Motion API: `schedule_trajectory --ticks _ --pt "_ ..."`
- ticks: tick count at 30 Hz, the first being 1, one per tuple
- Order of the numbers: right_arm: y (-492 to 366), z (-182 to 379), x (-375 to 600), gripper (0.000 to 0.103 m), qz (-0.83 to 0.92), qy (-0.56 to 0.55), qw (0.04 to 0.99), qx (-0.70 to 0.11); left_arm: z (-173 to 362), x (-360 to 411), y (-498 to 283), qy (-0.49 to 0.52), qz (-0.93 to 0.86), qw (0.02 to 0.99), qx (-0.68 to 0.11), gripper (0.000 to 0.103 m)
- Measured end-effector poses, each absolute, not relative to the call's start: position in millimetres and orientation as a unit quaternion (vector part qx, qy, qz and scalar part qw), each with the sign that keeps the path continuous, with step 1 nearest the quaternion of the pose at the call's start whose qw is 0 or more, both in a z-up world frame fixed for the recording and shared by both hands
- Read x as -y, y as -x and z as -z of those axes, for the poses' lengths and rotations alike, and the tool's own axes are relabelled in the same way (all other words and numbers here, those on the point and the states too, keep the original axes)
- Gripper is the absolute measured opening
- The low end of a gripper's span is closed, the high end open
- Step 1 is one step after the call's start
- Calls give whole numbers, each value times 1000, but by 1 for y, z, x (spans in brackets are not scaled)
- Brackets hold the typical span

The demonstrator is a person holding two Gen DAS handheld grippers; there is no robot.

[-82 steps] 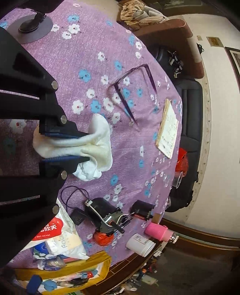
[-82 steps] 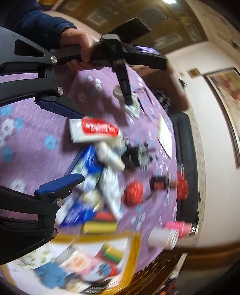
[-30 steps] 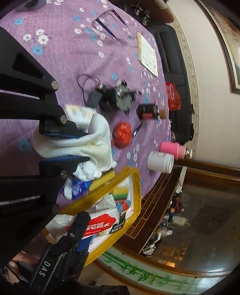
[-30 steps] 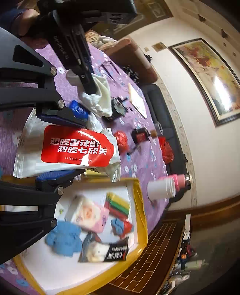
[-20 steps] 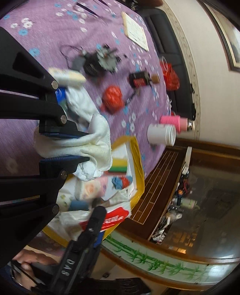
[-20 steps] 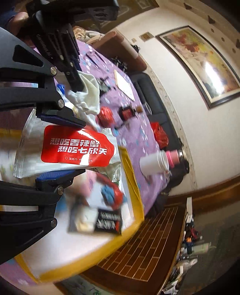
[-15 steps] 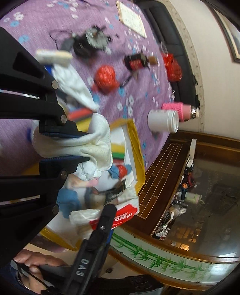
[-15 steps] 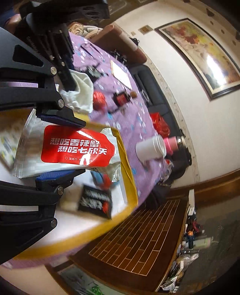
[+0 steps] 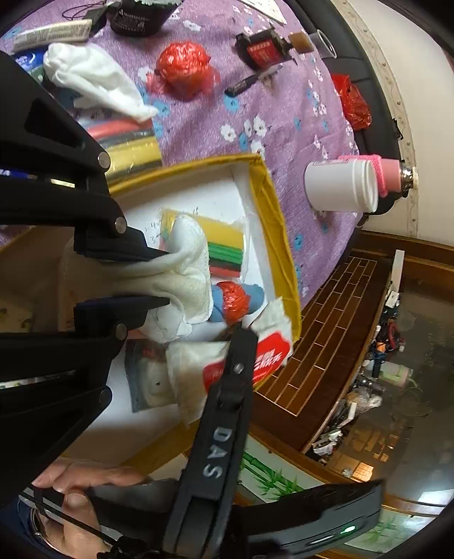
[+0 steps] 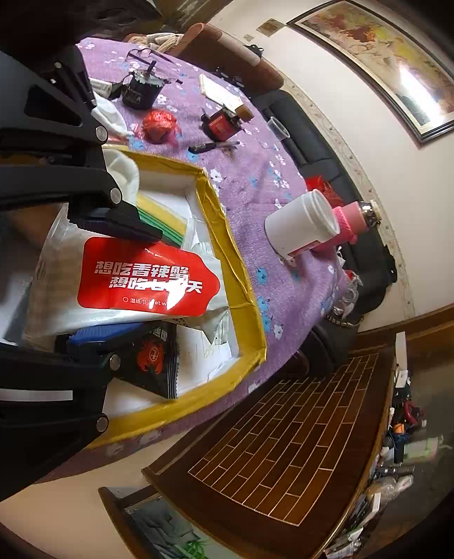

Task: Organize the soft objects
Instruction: 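Carry the white cloth and red-print bag with both grippers over the tray, then lower both items into the tray and open both grippers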

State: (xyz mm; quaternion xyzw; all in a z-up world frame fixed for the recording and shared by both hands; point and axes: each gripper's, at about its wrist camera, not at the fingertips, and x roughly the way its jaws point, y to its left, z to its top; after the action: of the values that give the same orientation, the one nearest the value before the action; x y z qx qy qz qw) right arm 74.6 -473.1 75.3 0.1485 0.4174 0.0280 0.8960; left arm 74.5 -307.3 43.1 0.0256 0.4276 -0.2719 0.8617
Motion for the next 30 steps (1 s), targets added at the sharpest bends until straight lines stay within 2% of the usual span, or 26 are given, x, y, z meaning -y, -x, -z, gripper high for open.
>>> schedule_trajectory --ticks 6,7,9,13,30 --pt "-87 -71 469 51 -15 -127 901 -414 -40 308 -76 -24 276 862 -425 20" --pt "-89 -71 470 53 -9 -123 901 -416 -40 308 -76 -22 277 862 -423 22" --pt "-90 -70 470 53 -6 -120 901 -418 -42 308 -75 -19 280 863 -420 38" --pt "-86 -72 472 57 -7 -128 899 -418 -48 307 -69 -15 286 864 -415 51" --pt "9 -124 423 67 -47 -135 931 -335 -71 270 -16 -4 301 865 -402 56"
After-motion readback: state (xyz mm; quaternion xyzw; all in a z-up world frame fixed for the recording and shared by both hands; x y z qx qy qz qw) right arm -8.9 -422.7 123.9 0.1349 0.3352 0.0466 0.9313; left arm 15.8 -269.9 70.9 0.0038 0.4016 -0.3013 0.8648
